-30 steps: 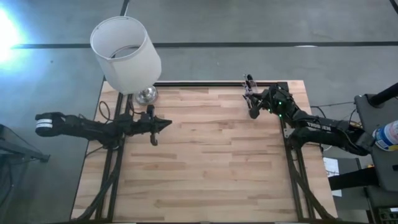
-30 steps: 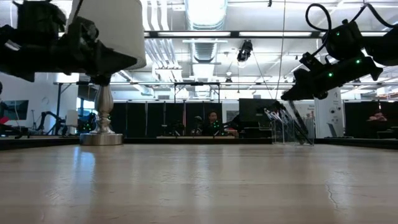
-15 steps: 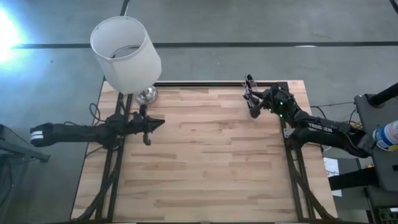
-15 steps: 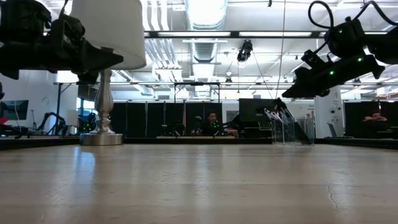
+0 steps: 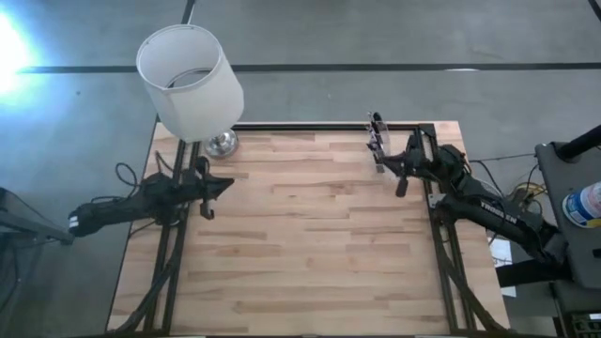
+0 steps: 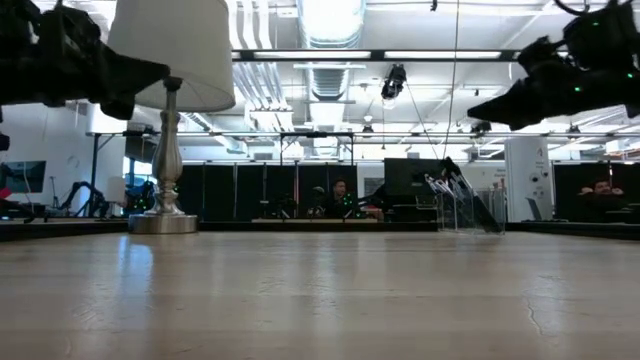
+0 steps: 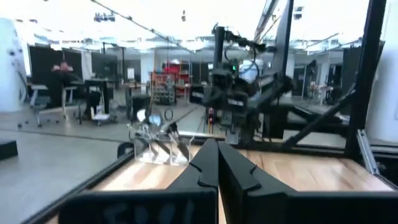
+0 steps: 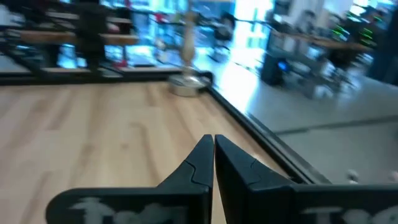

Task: Put items in baskets/containers
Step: Return to Home Position

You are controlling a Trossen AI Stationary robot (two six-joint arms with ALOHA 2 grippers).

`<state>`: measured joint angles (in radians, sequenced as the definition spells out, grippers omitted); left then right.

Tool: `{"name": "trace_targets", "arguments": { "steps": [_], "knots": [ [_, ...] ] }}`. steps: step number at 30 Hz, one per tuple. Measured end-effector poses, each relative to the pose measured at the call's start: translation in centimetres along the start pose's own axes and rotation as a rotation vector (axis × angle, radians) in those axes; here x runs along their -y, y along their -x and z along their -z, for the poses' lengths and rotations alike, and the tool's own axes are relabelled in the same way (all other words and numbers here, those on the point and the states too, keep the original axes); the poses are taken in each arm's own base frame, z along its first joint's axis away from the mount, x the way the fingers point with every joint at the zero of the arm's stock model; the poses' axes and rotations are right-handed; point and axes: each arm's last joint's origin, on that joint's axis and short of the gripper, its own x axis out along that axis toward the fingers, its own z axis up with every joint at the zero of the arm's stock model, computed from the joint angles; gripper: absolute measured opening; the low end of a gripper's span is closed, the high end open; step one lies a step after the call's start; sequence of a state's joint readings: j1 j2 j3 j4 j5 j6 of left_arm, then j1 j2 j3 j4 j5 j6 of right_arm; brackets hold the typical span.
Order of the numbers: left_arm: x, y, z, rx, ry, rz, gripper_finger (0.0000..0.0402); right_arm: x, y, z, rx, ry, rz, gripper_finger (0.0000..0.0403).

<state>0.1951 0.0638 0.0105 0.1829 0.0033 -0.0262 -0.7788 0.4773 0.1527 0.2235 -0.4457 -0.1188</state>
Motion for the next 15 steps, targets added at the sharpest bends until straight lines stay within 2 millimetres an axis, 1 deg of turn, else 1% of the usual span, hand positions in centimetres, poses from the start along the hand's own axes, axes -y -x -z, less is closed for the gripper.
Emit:
{"name": "trace_targets", "arguments": {
  "steps": [2,3,7,10,13,15],
  "knots": [
    [0.0,0.4,0.0,0.008,-0.006,0.0,0.0,-0.4,0.4,0.5,0.03,0.016,-0.046,0.0008],
    [0.0,0.4,0.2,-0.019,-0.007,-0.001,0.0,-0.6,0.6,0.9,0.051,0.025,-0.059,0.0008],
    [-0.1,0.4,0.4,-0.033,-0.019,-0.007,0.0,-1.5,1.4,1.9,0.158,0.041,-0.157,0.0008],
    [-0.1,0.4,0.3,-0.025,-0.017,-0.014,0.0,-1.9,2.0,1.7,0.191,0.048,-0.209,0.0008],
    [-0.1,0.4,0.2,-0.017,-0.012,-0.017,0.0,-2.1,2.6,1.2,0.247,0.068,-0.202,0.0008],
    [-0.2,0.4,0.2,-0.013,-0.008,-0.034,0.0,-2.1,3.0,1.0,0.275,0.074,-0.163,0.0008]
  ]
}}
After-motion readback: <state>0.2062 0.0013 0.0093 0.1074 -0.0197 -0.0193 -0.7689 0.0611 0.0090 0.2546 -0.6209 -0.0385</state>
